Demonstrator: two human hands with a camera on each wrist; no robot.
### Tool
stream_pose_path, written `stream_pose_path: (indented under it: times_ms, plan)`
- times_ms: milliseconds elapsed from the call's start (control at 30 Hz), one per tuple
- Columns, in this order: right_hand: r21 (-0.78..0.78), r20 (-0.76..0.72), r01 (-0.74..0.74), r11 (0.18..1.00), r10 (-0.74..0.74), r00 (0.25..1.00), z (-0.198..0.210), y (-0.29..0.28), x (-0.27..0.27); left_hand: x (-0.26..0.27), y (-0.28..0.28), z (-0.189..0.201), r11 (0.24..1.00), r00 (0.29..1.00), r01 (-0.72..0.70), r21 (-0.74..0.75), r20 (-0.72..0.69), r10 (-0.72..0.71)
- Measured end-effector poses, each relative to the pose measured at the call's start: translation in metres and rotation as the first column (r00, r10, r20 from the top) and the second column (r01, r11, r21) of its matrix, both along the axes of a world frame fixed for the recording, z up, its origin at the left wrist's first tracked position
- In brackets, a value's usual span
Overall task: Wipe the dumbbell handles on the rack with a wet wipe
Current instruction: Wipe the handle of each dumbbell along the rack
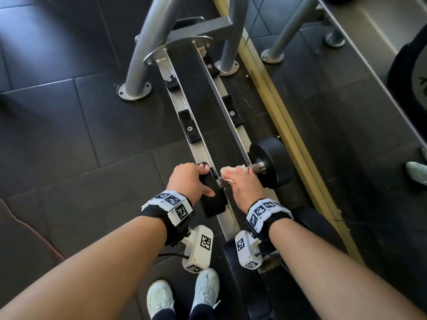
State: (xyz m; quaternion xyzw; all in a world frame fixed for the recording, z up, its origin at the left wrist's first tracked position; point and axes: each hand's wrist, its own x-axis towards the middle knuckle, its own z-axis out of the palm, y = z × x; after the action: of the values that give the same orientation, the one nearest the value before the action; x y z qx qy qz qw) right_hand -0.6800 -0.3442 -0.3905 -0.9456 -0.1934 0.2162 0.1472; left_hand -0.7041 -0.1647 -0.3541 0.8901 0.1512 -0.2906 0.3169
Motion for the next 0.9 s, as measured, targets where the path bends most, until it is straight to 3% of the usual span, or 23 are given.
stream_pose_path:
  times_ms: [67, 167, 300, 367, 467, 533, 633, 800, 900]
  plan:
    - [-0.024, -0.088, -0.083, 0.996, 0.08, 0.993, -0.001, 0.003, 0.001, -0.001, 0.001, 0.0, 1.0, 1.0, -0.007, -0.007, 0.009, 0.007]
    - [-0.041, -0.098, -0.121, 0.992, 0.116, 0.988, -0.001, -0.005, 0.008, -0.002, 0.001, -0.001, 1.0, 1.0, -0.009, -0.012, 0.004, 0.009]
    - [-0.212, -0.081, 0.078, 0.974, -0.097, 0.992, 0.002, -0.016, 0.023, -0.001, 0.002, -0.002, 1.0, 1.0, -0.013, -0.016, -0.006, 0.013]
    - [-0.246, -0.087, 0.111, 0.963, -0.136, 0.987, 0.002, -0.014, 0.026, -0.002, 0.001, -0.003, 1.0, 1.0, -0.022, -0.014, -0.005, 0.022]
    - [-0.127, -0.069, -0.091, 0.988, 0.082, 0.994, 0.002, 0.0, 0.013, -0.002, 0.001, -0.004, 1.0, 1.0, -0.021, -0.012, 0.002, 0.021]
    - [-0.012, -0.115, -0.152, 0.988, 0.15, 0.982, 0.003, 0.006, 0.003, -0.002, 0.001, -0.005, 1.0, 1.0, -0.027, -0.016, 0.009, 0.027]
    - [-0.012, -0.2, -0.146, 0.989, 0.141, 0.97, 0.008, 0.001, 0.008, -0.004, 0.001, -0.007, 0.998, 0.999, -0.047, -0.032, 0.009, 0.048]
    - [-0.098, -0.082, 0.027, 0.995, -0.035, 0.996, 0.008, -0.02, 0.022, -0.003, 0.001, -0.008, 0.998, 0.998, -0.054, -0.045, 0.006, 0.055]
    - [-0.049, -0.097, 0.019, 0.999, -0.023, 0.995, 0.002, -0.01, 0.015, -0.004, 0.002, -0.01, 0.996, 0.997, -0.073, -0.057, 0.02, 0.074]
